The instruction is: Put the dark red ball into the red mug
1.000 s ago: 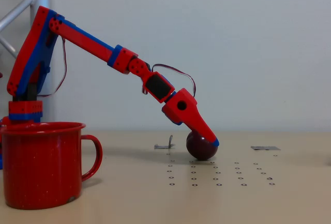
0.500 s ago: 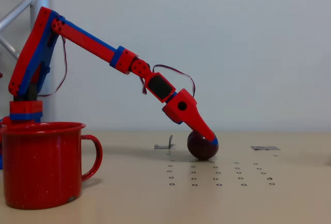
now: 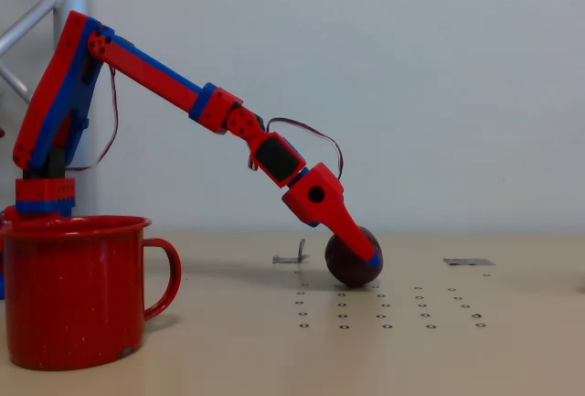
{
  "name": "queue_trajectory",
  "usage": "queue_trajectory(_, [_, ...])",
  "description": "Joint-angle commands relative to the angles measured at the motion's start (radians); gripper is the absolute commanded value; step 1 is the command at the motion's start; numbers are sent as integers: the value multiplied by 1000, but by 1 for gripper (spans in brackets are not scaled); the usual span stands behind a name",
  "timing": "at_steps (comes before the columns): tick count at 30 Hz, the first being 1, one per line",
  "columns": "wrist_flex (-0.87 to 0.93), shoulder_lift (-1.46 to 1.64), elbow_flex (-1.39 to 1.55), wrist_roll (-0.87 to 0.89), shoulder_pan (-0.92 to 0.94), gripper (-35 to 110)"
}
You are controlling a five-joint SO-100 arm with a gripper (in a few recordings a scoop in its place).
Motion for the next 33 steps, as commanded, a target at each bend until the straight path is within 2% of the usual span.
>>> queue_trajectory(1, [-26,66,-8,-5,20,41])
queue_trajectory(12, [60,95,21,-15,35,33])
queue_trajectory(24, [38,95,-29,29,28,47])
queue_trajectory(33, [31,95,-64,14,2,47])
